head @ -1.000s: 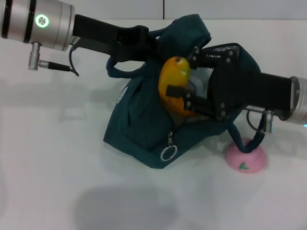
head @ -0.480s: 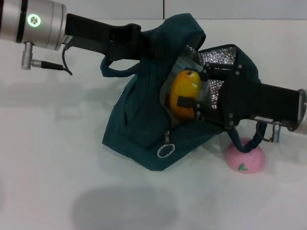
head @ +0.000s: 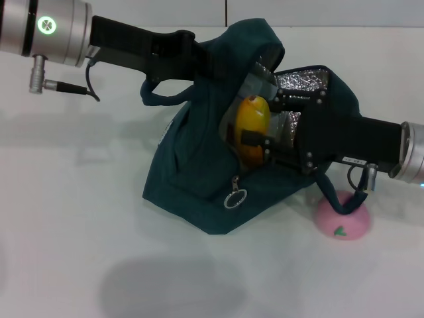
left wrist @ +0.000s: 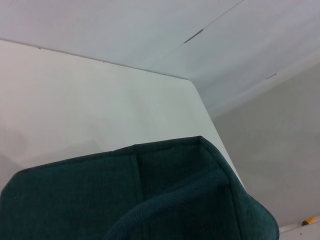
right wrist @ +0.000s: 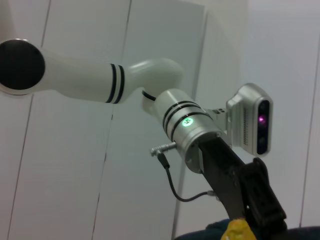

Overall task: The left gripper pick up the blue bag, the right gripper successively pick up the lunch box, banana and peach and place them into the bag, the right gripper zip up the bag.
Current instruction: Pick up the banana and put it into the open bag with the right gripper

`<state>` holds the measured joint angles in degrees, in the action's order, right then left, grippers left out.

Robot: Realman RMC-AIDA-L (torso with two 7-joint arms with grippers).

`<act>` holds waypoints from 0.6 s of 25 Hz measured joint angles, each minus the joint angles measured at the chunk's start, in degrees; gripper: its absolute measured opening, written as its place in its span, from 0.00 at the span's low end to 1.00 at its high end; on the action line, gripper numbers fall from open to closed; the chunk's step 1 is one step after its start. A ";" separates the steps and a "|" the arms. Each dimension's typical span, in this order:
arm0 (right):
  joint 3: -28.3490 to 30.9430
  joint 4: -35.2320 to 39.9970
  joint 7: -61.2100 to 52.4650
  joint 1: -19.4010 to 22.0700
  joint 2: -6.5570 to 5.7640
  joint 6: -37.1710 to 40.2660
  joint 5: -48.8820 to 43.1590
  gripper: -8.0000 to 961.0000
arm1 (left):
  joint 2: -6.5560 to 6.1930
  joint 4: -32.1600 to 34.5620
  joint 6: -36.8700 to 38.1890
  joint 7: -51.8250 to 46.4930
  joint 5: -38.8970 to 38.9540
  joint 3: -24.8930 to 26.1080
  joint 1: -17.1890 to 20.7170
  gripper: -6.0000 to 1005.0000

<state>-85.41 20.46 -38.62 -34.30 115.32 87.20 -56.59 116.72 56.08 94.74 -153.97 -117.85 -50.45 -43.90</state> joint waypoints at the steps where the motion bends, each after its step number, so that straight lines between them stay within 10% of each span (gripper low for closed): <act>1: 0.01 0.04 -0.38 0.00 -0.02 -0.23 -0.01 0.47 | -0.03 0.00 0.00 0.02 0.00 0.00 0.01 0.05; 15: 0.03 0.03 -7.73 0.52 -0.24 -1.75 -0.23 0.50 | -0.33 -0.01 0.00 0.07 0.51 0.09 0.20 0.05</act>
<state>-85.38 20.49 -46.35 -33.78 115.08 85.45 -56.82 116.39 56.07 94.74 -153.90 -117.34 -50.36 -43.71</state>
